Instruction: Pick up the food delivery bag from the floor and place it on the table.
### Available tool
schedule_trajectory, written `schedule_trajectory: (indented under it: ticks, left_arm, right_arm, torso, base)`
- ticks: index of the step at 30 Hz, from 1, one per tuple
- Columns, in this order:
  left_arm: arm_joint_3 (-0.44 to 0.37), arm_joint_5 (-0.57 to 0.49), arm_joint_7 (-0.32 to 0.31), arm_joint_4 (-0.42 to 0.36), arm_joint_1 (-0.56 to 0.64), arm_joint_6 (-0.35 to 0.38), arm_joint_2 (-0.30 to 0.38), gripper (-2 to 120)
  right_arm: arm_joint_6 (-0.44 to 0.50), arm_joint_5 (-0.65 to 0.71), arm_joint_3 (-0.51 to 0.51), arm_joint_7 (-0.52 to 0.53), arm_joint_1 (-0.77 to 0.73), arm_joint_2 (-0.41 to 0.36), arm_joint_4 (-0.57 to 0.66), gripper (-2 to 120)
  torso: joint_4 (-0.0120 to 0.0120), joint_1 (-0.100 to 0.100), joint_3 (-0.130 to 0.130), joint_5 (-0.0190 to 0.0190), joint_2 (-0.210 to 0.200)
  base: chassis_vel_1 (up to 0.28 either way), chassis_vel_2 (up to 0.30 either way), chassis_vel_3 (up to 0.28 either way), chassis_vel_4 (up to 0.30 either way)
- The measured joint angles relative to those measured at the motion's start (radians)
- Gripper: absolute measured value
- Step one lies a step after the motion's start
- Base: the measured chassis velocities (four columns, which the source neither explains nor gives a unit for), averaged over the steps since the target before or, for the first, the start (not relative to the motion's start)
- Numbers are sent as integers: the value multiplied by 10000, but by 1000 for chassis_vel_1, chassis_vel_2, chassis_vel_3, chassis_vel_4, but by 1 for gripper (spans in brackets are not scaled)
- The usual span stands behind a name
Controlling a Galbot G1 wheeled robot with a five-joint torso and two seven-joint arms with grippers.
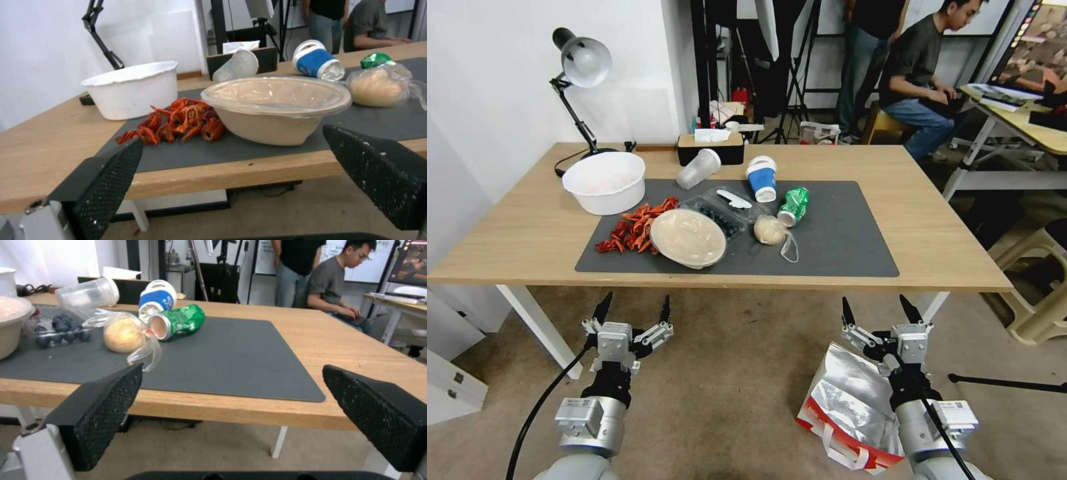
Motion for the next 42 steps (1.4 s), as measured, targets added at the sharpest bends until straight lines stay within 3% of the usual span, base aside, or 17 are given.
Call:
schedule_trajectory:
  ticks: [22, 26, 28, 29, 31, 34, 38, 42]
  left_arm:
    - [1, 0, 0, 0, 0, 0, 0, 100]
    - [104, -227, -171, -154, 52, 197, 60, 100]
    - [468, -985, -704, -757, 222, 824, 262, 100]
    - [468, -985, -704, -757, 222, 824, 262, 100]
    - [970, -2052, -1471, -1590, 471, 1721, 557, 100]
    - [1343, -2837, -2016, -1977, 653, 2366, 763, 100]
    - [1879, -3544, -2617, -1997, 801, 2264, 979, 100]
    - [2024, -3640, -2768, -1997, 840, 2138, 997, 100]
  right_arm:
    - [-16, 0, 1, -15, -8, 5, 9, 100]
    - [-518, -137, -106, -645, -345, 365, 505, 100]
    - [-1271, -358, -294, -1614, -862, 926, 1277, 100]
    - [-1271, -358, -294, -1614, -862, 926, 1277, 100]
    - [-1420, -343, -262, -1922, -965, 1090, 1562, 100]
    - [-1410, -340, -211, -1930, -977, 1105, 1609, 100]
    - [-1336, -362, -146, -1924, -980, 1103, 1612, 100]
    - [-1284, -390, -145, -1909, -987, 1097, 1607, 100]
  torso:
    - [0, 0, 0, 1, 0]
    - [2, 1, 1, 0, -1]
    - [-5, 0, 0, -3, 0]
    - [-5, 0, 0, -3, 0]
    - [0, -1, -1, -1, 1]
    - [1, 0, 0, 5, 0]
    - [0, -1, 0, -2, 1]
    - [0, 0, 0, 0, 0]
  base:
    - [0, 0, 0, 0]
    - [0, 0, 0, 0]
    - [0, 0, 0, 0]
    - [0, 0, 0, 0]
    - [0, 0, 0, 0]
    - [0, 0, 0, 0]
    - [0, 0, 0, 0]
    - [0, 0, 0, 0]
